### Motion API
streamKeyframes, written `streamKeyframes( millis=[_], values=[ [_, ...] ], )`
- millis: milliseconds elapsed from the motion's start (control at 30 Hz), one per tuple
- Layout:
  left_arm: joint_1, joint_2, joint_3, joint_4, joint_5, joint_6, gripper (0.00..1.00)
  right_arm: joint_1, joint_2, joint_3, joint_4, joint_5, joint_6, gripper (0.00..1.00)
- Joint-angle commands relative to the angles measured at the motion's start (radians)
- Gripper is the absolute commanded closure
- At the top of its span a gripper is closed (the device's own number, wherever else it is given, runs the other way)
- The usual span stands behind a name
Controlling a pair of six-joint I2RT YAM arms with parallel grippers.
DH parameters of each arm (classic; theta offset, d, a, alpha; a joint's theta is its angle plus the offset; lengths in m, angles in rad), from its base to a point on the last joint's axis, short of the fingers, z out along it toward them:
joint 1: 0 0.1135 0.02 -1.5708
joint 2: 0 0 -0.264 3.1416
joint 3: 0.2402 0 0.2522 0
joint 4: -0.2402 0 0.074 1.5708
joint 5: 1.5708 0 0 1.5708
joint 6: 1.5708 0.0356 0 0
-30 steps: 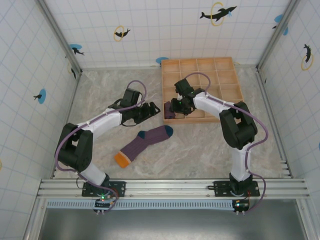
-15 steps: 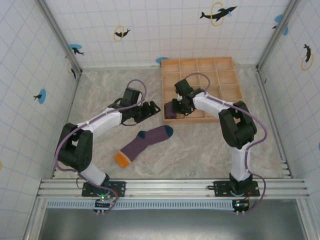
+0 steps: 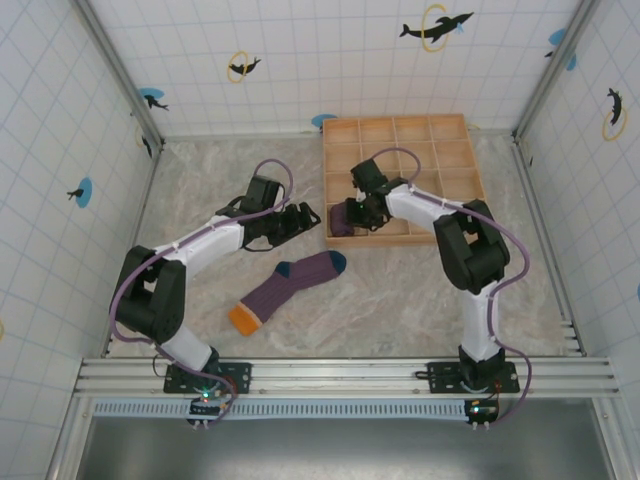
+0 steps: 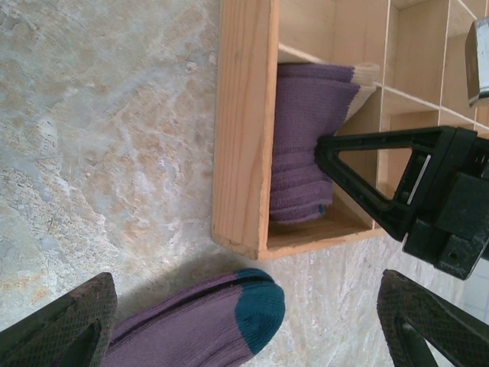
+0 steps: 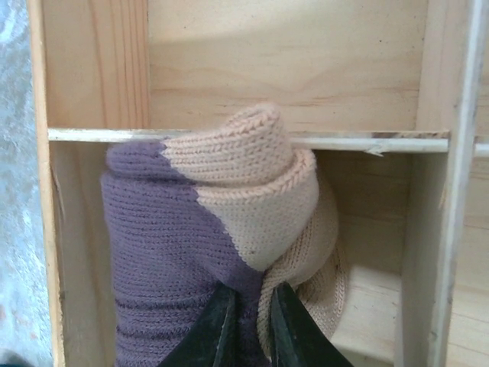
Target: Roll the socks
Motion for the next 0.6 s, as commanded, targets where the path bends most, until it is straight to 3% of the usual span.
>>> streamKeyframes(
  millis=[0,267,467,567],
  values=[
    [-0.008,0.023,0.013,-0.020,-0.010,0.000,0.11,0.007,0.104,0.025,-0.066,0.011,-0.013,0.82],
    [-0.010,0.017,0.009,-0.036,-0.015,0.008,0.11,0.001,-0.035,-0.067,0.028,0.040,-0.021,0.57],
    [-0.010,0.020,0.022,-0.080,-0.030,0.024,0.11,0.002,-0.111,-0.051,0.082,-0.064,-0.075,0.45],
    [-0.010,0.015,0.042,-0.120,-0.038,0.041,0.11,0.016,-0.154,-0.051,0.070,-0.064,-0.101,0.34]
  ],
)
